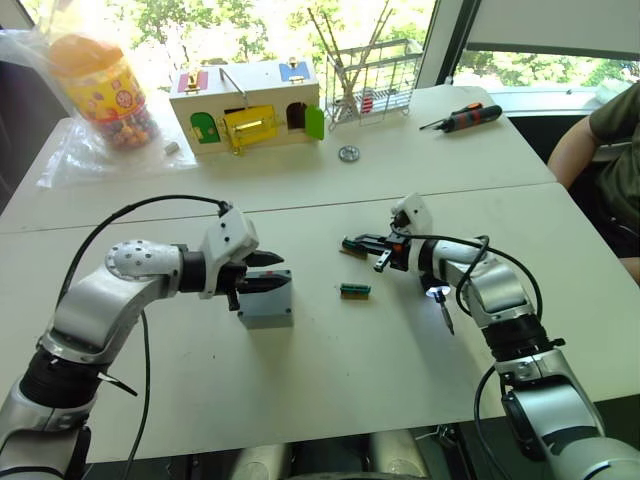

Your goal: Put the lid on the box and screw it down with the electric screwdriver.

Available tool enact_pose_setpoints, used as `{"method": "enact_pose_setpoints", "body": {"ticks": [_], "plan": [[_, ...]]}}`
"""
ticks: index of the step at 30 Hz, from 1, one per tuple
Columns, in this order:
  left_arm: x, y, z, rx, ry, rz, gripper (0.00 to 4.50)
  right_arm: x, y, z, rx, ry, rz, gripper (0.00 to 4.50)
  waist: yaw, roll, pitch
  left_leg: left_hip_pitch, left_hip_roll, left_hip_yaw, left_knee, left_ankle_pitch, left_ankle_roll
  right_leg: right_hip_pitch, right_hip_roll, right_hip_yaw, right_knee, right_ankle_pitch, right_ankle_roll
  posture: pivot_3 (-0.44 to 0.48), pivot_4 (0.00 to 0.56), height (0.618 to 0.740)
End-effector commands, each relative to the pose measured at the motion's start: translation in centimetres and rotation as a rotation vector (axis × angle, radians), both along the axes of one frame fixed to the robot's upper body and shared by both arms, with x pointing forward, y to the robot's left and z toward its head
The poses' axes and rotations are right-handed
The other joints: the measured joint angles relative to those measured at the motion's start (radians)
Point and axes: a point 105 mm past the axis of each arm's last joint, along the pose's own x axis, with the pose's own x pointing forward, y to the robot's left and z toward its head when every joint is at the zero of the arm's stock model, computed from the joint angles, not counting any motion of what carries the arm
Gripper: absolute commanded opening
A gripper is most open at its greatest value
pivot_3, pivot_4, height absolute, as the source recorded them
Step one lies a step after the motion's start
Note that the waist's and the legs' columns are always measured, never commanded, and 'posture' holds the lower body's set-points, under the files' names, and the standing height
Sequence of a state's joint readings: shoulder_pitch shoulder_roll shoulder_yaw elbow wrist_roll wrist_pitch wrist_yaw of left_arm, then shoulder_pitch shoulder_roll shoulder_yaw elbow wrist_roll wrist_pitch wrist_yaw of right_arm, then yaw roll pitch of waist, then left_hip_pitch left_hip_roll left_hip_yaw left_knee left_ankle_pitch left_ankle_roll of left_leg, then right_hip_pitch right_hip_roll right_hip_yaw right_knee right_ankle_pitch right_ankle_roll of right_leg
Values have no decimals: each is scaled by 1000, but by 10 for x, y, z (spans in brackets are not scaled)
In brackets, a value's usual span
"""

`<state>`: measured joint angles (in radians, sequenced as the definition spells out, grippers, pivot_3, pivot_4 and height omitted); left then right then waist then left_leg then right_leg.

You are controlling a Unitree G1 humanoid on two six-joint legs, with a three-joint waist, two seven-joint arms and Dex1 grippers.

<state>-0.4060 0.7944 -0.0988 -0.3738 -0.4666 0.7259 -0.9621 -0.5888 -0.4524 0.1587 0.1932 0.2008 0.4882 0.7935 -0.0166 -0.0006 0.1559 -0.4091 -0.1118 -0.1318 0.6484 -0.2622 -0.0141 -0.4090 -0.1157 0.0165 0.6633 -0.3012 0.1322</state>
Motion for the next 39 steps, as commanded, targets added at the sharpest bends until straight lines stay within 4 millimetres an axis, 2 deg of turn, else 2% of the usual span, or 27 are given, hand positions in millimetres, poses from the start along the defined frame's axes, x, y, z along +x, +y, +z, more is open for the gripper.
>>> {"method": "enact_pose_setpoints", "body": {"ticks": [1, 8, 11, 13, 16, 20, 25, 28, 31, 39], "plan": [[1, 4, 7, -7, -36, 4, 1834, 1, 4, 26, 45, -71, 13, 18, 0, 0, 0, 0, 0, 0, 0, 0, 0, 0, 0, 0, 0, 0, 0, 0, 150, 740], [12, 17, 11, -16, -51, 55, 1834, 2, 2, 50, 65, -134, 2, 18, 0, 0, 0, 0, 0, 0, 0, 0, 0, 0, 0, 0, 0, 0, 0, 0, 150, 740], [15, 22, 14, -22, -54, 66, 1834, -1, 7, 67, 77, -171, 17, 18, -1, 0, 0, 0, 0, 0, 0, 0, 0, 0, 0, 0, 0, 0, 0, 0, 150, 740], [15, 28, 17, -27, -53, 78, 1834, -8, 17, 80, 100, -185, 54, 18, -2, 0, 0, 0, 0, 0, 0, 0, 0, 0, 0, 0, 0, 0, 0, 0, 150, 740], [10, 47, 20, 11, -36, 109, 1834, -34, 50, 90, 139, -176, 212, 18, -4, 0, 0, 0, 1, 0, -1, 0, 0, -1, -1, 0, 0, 0, 0, 0, 150, 740], [-5, 68, 14, 71, 15, 133, 1834, -65, 85, 87, 174, -138, 362, 18, -13, 0, 0, 0, 1, 0, -2, 0, 0, -2, 0, 1, 0, 0, 0, 0, 150, 740], [-24, 68, 10, 83, 62, 117, 1834, -85, 109, 68, 177, -88, 435, 18, -4, 0, 0, 0, 0, -1, 0, 0, 0, 0, -1, 1, 0, 0, 0, 0, 150, 740], [-25, 65, 11, 67, 59, 128, 1834, -87, 114, 57, 168, -69, 440, 18, 6, 0, 0, 0, -1, -1, 1, 0, 0, 0, -1, 1, 0, 0, 0, 0, 150, 740], [-28, 56, 9, 42, 71, 114, 1834, -80, 113, 49, 153, -64, 413, 18, 2, 0, 0, 0, -1, -1, 1, 0, 0, 0, -1, 1, 0, 0, 0, 0, 150, 740], [-32, 47, 6, 22, 95, 85, 1834, -72, 107, 43, 135, -70, 378, 18, -2, 0, 0, 0, 0, -1, -1, 0, 0, -1, -1, 1, 1, 0, 0, 0, 150, 740]]}}
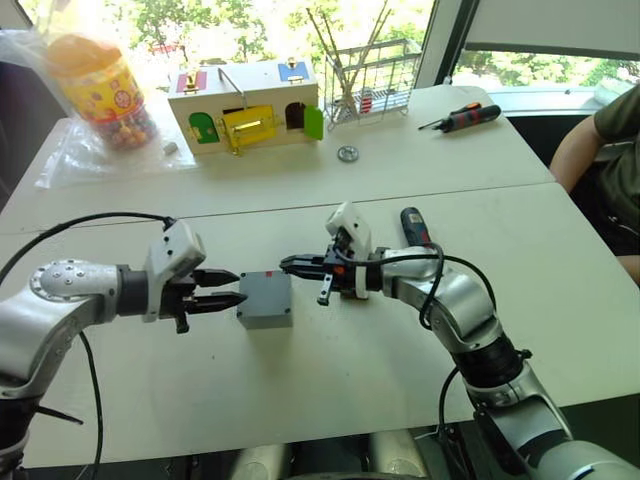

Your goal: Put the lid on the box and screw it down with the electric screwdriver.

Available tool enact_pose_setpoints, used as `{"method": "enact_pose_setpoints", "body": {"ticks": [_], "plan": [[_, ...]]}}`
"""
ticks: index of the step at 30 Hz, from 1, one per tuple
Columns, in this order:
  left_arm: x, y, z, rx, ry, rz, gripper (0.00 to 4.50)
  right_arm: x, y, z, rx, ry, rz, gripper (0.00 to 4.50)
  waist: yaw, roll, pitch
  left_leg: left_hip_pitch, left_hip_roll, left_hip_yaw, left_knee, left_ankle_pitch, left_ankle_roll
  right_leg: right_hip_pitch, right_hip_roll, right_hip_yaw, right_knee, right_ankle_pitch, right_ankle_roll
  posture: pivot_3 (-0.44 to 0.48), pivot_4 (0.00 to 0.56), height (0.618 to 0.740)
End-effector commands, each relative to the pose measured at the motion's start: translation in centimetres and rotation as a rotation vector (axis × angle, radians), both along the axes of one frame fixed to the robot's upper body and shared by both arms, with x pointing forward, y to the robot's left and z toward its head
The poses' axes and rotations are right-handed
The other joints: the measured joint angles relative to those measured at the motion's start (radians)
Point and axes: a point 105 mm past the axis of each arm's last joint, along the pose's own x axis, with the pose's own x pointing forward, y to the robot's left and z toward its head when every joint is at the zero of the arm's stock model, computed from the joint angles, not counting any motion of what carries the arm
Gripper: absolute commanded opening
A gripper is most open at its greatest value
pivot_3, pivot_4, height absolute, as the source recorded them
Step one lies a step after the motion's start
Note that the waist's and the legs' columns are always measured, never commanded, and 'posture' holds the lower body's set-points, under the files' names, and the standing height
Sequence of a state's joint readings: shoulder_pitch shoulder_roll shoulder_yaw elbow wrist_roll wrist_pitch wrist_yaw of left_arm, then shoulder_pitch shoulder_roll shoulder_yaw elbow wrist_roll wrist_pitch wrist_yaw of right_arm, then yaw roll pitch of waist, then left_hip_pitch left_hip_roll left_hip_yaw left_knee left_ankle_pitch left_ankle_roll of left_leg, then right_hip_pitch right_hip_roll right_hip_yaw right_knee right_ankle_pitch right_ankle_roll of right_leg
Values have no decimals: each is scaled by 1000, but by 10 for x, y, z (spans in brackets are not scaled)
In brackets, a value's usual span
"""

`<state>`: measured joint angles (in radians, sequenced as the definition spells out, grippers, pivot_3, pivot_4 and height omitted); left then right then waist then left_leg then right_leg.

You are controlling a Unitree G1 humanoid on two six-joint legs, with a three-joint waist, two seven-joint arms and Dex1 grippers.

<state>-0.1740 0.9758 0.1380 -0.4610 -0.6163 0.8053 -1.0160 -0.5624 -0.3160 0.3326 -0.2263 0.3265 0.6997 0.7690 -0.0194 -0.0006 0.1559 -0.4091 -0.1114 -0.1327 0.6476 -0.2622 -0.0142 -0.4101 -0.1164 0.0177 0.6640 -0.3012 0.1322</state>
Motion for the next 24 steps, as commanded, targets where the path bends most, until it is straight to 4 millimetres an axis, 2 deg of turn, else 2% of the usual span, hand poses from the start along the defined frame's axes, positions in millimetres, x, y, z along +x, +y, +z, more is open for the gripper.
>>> {"method": "enact_pose_setpoints", "body": {"ticks": [1, 24], "plan": [[0, -5, 6, -3, -29, -15, 1834, 0, 0, 6, 18, -39, -3, 18, 1, 0, 0, 0, 0, 0, 0, 0, 0, 0, 0, 0, 0, 0, 0, 0, 150, 740], [6, -7, 2, 6, -40, -26, 1834, 8, -2, -10, -6, -19, -43, 18, 2, 0, 0, 0, 0, 0, 0, 0, 0, 0, 0, 0, 0, 0, 0, 0, 150, 740]]}}
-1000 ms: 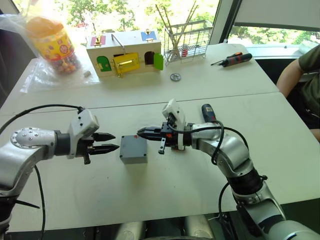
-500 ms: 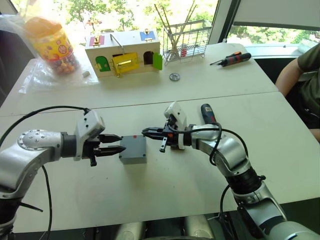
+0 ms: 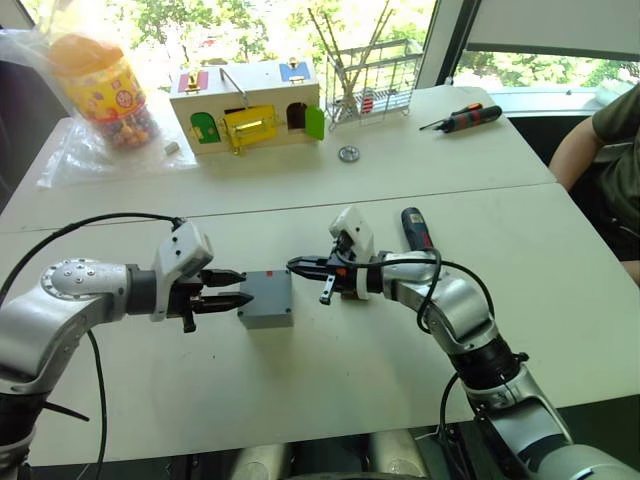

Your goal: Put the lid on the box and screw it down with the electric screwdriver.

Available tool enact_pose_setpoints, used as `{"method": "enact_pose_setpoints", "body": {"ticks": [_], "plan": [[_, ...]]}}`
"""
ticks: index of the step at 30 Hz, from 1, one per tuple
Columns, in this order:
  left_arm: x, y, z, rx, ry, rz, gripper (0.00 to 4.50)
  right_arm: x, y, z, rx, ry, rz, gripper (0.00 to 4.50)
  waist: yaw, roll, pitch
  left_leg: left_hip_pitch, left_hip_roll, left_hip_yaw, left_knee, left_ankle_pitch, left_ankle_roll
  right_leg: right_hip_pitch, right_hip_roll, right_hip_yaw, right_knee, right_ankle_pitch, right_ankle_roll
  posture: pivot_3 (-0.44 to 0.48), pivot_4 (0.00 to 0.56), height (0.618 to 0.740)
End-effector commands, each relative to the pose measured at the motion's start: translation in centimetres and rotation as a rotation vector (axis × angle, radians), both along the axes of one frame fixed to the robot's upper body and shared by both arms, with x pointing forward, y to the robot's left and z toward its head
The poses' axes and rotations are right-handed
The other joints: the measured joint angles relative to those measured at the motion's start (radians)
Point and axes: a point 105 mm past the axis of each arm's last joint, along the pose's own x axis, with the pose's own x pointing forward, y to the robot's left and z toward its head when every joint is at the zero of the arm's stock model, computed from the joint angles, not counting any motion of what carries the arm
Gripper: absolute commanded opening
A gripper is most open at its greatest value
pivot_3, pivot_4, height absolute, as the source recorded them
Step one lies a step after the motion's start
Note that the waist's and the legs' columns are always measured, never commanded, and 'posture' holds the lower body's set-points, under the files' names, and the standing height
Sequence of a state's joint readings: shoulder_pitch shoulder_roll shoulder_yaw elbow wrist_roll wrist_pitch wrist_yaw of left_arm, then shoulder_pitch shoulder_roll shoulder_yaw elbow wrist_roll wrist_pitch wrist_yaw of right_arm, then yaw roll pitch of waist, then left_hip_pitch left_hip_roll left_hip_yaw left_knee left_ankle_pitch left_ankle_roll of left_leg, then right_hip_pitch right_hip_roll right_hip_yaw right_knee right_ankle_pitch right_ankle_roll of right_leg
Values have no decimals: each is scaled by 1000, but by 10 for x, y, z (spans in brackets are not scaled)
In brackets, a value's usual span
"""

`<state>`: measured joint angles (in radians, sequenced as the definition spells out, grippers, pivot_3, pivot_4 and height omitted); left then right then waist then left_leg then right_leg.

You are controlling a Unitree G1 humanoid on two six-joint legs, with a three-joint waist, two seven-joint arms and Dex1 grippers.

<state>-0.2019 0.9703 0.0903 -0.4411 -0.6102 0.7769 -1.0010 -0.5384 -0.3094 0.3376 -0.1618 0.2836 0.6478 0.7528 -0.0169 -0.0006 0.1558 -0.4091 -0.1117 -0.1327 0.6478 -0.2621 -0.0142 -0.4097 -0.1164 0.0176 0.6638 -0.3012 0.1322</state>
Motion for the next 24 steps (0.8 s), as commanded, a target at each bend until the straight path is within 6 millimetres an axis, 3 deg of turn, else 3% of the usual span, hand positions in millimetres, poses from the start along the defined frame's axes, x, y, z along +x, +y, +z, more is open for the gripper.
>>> {"method": "enact_pose_setpoints", "body": {"ticks": [1, 10, 13, 19, 20, 21, 24], "plan": [[2, -1, 5, 6, -30, -11, 1834, -1, 4, 5, 11, -31, 14, 18, 0, 0, 0, 0, 0, 0, 0, 0, 0, 0, 0, 0, 0, 0, 0, 0, 150, 740], [2, -5, 4, -2, -34, -19, 1834, -4, 8, 5, 0, -39, 36, 18, 0, 0, 0, 0, 0, 0, 0, 0, 0, 0, 0, 0, 0, 0, 0, 0, 150, 740], [4, -7, 5, -11, -38, -24, 1834, -4, 5, 6, -8, -45, 34, 903, 0, 0, 0, 0, 0, 0, 0, 0, 0, 0, 0, 0, 0, 0, 0, 0, 150, 740], [9, -14, 8, -37, -46, -44, 1834, -4, -4, 16, -1, -67, 21, 3923, 1, 0, 0, 0, 0, 0, 0, 0, 0, 0, 0, 0, 0, 0, 0, 0, 150, 740], [10, -16, 8, -43, -48, -50, 1834, -4, -5, 19, 10, -65, 16, 4254, 1, 0, 0, 0, 0, 0, 0, 0, 0, 0, 0, 0, 0, 0, 0, 0, 150, 740], [12, -19, 10, -58, -52, -59, 1834, -4, -8, 26, 33, -63, 4, 4457, 1, 0, 0, 0, 0, 0, 0, 0, 0, 0, 0, 0, 0, 0, 0, 0, 150, 740], [16, -33, 22, -118, -80, -97, 1834, -3, -27, 55, 145, -11, -60, 4457, 6, 0, 0, 0, 0, 0, 0, 0, 0, 0, 0, 0, 0, 0, 0, 0, 150, 740]]}}
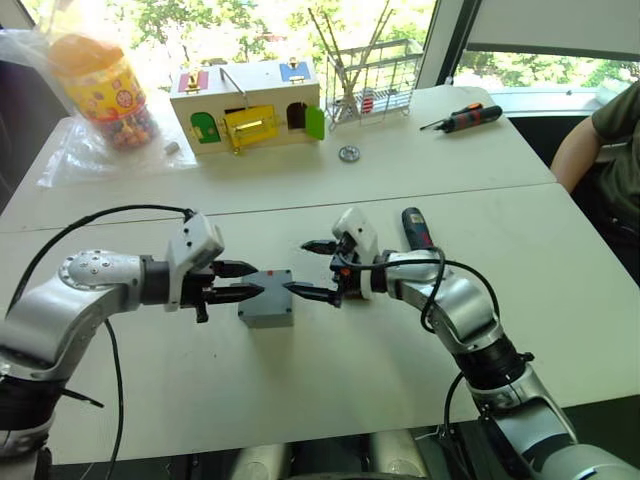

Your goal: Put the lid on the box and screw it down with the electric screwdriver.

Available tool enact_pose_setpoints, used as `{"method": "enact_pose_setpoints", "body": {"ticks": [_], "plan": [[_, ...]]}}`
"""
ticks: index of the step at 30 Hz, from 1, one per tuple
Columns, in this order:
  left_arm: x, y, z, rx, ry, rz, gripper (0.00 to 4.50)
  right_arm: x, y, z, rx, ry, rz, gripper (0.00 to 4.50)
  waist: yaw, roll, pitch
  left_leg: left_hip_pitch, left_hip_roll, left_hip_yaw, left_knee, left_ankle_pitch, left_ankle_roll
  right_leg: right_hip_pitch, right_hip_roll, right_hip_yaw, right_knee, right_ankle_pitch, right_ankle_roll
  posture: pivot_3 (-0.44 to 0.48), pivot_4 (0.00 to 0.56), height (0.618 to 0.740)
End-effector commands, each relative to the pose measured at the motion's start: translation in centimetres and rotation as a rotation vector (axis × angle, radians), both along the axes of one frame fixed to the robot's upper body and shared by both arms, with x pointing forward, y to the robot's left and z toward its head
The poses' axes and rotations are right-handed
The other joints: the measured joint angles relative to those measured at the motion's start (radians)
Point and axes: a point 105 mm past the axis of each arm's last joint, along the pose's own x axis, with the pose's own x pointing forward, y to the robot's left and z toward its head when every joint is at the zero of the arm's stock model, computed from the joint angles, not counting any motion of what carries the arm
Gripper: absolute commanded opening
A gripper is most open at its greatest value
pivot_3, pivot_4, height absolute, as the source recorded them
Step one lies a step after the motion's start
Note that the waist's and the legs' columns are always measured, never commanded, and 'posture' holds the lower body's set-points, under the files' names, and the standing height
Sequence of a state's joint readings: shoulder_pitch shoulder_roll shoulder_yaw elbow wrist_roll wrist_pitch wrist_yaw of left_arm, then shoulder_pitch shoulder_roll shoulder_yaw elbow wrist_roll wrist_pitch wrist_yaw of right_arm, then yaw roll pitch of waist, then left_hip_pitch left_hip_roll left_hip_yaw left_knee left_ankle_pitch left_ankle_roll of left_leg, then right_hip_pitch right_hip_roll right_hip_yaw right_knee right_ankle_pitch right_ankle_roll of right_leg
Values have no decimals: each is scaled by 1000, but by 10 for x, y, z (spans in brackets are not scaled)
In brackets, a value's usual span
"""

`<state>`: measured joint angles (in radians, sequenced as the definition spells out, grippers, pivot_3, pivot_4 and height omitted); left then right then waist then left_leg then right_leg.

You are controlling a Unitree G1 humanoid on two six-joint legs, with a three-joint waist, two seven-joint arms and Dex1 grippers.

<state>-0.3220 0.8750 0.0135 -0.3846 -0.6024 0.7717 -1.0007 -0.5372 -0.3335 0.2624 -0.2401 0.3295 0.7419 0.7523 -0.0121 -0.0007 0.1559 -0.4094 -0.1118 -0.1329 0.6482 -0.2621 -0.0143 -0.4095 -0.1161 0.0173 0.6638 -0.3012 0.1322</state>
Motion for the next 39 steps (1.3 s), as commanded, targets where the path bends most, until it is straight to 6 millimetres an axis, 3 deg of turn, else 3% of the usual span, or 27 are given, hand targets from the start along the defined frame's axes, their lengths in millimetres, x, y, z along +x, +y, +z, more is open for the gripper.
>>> {"method": "enact_pose_setpoints", "body": {"ticks": [1, 6, 9, 11, 13, 16, 19, 23, 28, 39], "plan": [[3, -17, 19, -49, -70, -57, 1834, -2, -26, 47, 109, -9, -59, 4457, 1, 0, 0, 0, 0, 0, 0, 0, 0, 0, 0, 0, 0, 0, 0, 0, 150, 740], [-2, -41, 28, -57, -117, -188, 1834, 2, -87, 83, 1, -15, -205, 4457, 0, 0, 0, 0, -2, 0, 1, 0, 0, 2, -1, 0, -1, 0, 0, 0, 150, 740], [-7, -56, 29, -55, -143, -280, 1834, 5, -122, 88, -130, 30, -312, 4457, 1, 0, 0, 0, -1, 0, 0, 0, 0, 1, -2, 0, -1, 0, 0, 0, 150, 740], [-10, -64, 29, -46, -159, -319, 1834, 3, -146, 78, -234, 132, -388, 4457, -3, 0, 0, 0, 0, 1, -1, 0, 1, 1, -2, 0, -2, 0, 0, 0, 150, 740], [-11, -67, 24, -19, -184, -364, 1834, -10, -178, 50, -446, 356, -482, 4457, -1, 0, 0, 0, 0, 2, 0, 0, 1, 1, -2, 0, -2, 0, 0, 0, 150, 740], [-12, -72, 20, -1, -198, -389, 1834, -17, -196, 40, -511, 490, -543, 4457, -2, 0, 1, 0, 1, 4, 0, -1, 2, 2, -2, 0, -3, 0, 0, 0, 150, 740], [-13, -78, 13, -2, -209, -426, 1834, -7, -198, 23, -489, 656, -571, 4457, -8, 0, 1, 1, 1, 8, 1, -2, 3, 1, -2, 3, -3, 0, 0, 0, 150, 740], [-12, -83, 7, 5, -225, -427, 1834, 6, -198, 13, -461, 742, -614, 4457, 0, -1, 1, 0, 1, 8, 0, -2, 4, 0, -2, 3, -3, 0, 0, 0, 150, 740], [-13, -90, 2, -21, -223, -404, 1834, 23, -192, 9, -449, 787, -659, 4457, 1, -1, 1, -1, 0, 8, 2, -2, 4, 1, -2, 3, -4, 0, 0, 0, 150, 740], [-14, -99, -4, -71, -216, -347, 1834, 34, -171, -22, -642, 801, -675, 4457, -4, -4, -1, 0, 1, 8, 3, -2, 4, 1, -2, 3, -3, 0, 0, 0, 150, 740]]}}
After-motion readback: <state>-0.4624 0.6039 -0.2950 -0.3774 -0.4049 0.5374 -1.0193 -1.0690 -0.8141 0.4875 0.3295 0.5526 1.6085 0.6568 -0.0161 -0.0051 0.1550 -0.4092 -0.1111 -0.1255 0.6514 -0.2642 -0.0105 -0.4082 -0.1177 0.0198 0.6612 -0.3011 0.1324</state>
